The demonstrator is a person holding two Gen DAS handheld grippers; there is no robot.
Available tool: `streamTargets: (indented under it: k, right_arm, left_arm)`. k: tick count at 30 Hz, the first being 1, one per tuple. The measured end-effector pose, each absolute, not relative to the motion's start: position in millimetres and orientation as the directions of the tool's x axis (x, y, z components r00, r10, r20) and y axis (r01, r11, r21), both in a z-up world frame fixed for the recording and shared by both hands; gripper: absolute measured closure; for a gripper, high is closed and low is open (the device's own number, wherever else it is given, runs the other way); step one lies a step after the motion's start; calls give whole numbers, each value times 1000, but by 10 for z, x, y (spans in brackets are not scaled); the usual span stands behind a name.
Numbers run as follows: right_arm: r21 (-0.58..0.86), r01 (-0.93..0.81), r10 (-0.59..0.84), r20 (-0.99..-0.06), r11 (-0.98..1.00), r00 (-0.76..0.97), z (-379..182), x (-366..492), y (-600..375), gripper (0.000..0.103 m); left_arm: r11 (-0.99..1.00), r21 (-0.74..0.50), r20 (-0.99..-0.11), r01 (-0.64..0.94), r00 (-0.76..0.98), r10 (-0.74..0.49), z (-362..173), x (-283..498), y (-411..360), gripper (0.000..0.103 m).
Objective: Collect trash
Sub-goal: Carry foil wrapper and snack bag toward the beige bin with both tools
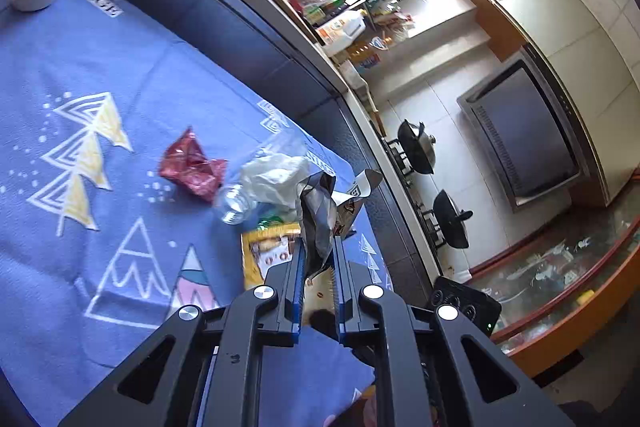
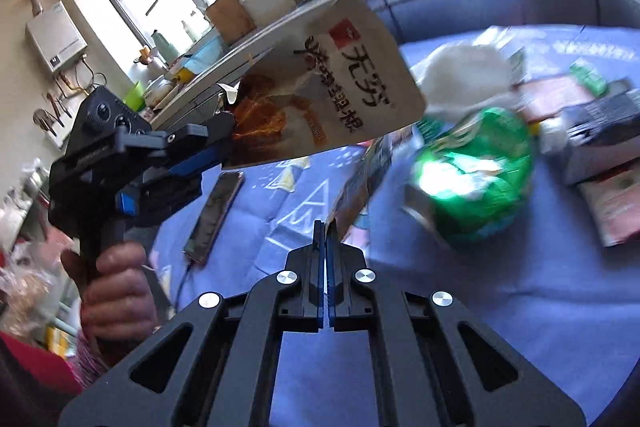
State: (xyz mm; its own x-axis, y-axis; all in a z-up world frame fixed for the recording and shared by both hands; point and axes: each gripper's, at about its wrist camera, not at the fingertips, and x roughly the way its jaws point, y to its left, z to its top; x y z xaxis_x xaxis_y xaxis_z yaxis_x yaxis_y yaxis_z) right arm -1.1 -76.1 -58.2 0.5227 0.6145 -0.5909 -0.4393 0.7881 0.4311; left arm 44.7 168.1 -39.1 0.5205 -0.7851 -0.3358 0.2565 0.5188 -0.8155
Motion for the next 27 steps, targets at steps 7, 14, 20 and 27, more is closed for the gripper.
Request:
streamTargets:
  k: [7,14,20,27]
  right_arm:
    - [413,-280,485,-568,867,665,-576,-408,-1585,102]
    - [422,-165,382,-502,891,776,-511,-675,-2262,102]
    - [442,-29,275,-506,897,817,-590,-825,-2899,102]
    - [524,89,285,-590,847,756,-1042,-926,-3306,99]
  left_arm:
    - [516,-789,-361,335,426,-830,-314,549,1081,91]
    - [502,-765,-389,403,331,-860,-216,640,468,91]
    - [506,-742,-422,439,279,-862,-168,650,37,91]
    - [516,-735,-474,439,211,-855,-279,645,-340,91]
